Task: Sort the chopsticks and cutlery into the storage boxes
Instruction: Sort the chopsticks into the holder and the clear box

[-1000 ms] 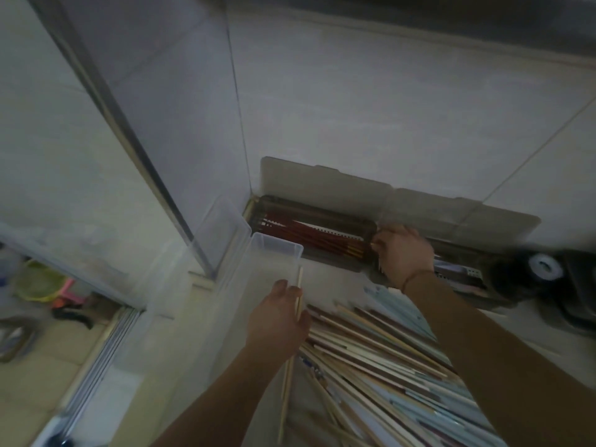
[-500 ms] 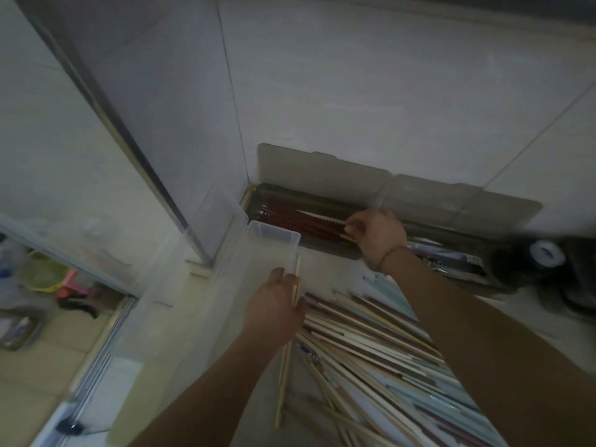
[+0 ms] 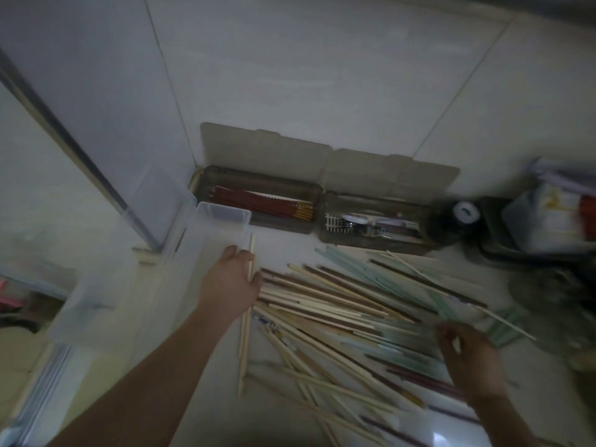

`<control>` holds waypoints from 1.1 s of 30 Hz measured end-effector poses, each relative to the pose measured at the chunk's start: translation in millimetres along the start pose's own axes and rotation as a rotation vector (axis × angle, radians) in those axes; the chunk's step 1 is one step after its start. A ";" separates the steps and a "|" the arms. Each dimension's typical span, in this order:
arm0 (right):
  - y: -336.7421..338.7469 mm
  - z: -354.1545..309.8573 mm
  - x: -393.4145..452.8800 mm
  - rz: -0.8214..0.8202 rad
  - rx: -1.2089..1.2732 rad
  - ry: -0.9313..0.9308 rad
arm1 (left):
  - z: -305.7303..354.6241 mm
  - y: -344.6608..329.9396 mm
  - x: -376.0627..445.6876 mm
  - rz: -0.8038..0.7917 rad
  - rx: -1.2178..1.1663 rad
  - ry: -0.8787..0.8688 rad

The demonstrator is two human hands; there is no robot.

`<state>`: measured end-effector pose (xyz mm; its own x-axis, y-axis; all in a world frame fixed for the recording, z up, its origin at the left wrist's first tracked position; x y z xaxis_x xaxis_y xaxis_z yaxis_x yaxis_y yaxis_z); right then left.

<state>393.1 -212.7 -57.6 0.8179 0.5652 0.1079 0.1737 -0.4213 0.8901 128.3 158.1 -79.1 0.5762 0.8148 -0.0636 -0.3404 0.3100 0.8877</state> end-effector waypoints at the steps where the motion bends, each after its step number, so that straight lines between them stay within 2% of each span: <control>1: -1.2 11.4 -14.1 -0.007 -0.022 -0.026 | -0.4 0.0 0.3 -0.001 0.001 0.007; 5: -5.8 8.3 -47.8 0.038 -0.059 0.023 | 0.0 2.2 0.1 0.004 0.000 0.012; 8: -19.0 -0.8 -55.6 -0.011 -0.099 0.050 | 0.6 3.1 -0.6 -0.004 0.017 0.021; 13: -33.5 0.1 -61.6 -0.084 -0.080 -0.021 | 3.0 5.5 -1.0 -0.013 0.024 0.018; 19: -31.2 -1.9 -68.7 -0.077 -0.144 0.041 | 4.8 7.0 -1.2 -0.009 0.027 0.008; 25: -31.0 -4.9 -67.0 -0.042 -0.098 0.007 | 5.0 8.1 -2.2 -0.009 0.020 0.004; 30: -17.3 -8.8 -60.0 0.067 -0.066 0.076 | 5.8 7.5 -1.3 -0.014 0.030 0.004; 33: -14.7 -12.8 -51.6 0.067 -0.111 0.045 | 6.5 7.6 -1.4 -0.014 0.029 0.002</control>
<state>341.4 -226.5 -70.7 0.7996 0.5707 0.1868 0.0556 -0.3801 0.9233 129.7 156.2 -69.3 0.5795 0.8113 -0.0771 -0.3108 0.3075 0.8994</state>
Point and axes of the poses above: each hand's wrist, its own x-axis towards the middle knuckle, its own y-axis out of the back of the hand, z = x × y, the point moved 10 cm from there along x, towards the middle knuckle, and after that the axes turned 4 degrees about x, right-handed, at the moved point
